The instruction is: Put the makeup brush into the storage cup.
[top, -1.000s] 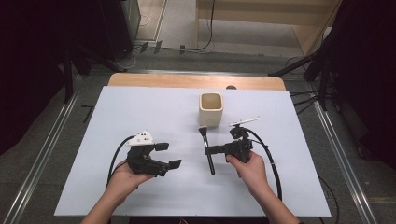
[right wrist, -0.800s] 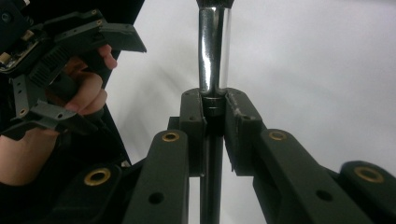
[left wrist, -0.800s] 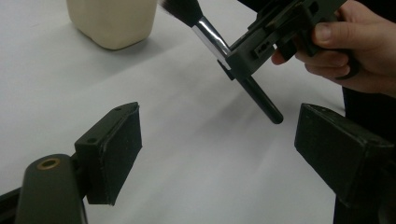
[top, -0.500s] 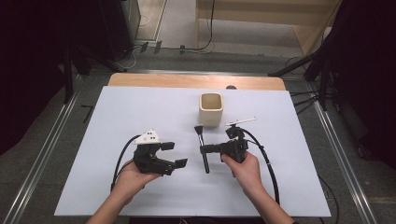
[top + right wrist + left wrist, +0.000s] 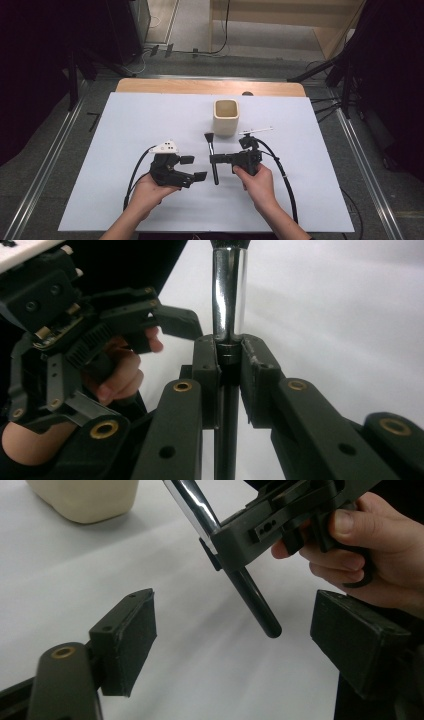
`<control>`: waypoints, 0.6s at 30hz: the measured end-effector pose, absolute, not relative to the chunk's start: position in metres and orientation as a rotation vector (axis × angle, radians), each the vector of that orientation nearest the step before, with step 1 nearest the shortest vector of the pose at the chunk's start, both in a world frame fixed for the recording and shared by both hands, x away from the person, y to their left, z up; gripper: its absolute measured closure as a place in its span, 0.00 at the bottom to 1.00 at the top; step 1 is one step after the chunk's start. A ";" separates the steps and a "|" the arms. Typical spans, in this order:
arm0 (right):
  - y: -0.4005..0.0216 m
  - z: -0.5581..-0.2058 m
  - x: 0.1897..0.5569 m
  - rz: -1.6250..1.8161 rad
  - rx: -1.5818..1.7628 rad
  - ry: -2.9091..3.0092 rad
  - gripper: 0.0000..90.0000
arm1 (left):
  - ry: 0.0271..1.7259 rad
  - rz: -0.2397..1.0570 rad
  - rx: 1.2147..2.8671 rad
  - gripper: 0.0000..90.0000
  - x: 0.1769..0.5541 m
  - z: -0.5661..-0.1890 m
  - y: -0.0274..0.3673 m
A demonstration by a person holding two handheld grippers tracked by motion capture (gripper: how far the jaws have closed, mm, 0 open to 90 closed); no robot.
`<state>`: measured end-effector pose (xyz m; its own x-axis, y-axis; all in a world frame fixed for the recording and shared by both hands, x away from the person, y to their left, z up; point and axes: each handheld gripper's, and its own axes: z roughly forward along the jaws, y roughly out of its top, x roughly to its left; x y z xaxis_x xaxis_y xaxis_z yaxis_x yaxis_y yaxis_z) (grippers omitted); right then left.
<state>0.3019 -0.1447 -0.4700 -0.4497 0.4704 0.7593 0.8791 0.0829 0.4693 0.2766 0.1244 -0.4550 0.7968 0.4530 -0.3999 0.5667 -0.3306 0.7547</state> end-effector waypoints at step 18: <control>-0.133 -0.466 0.294 -1.476 -1.270 -1.923 0.89 | 0.878 -0.339 1.864 0.50 0.284 -0.465 0.118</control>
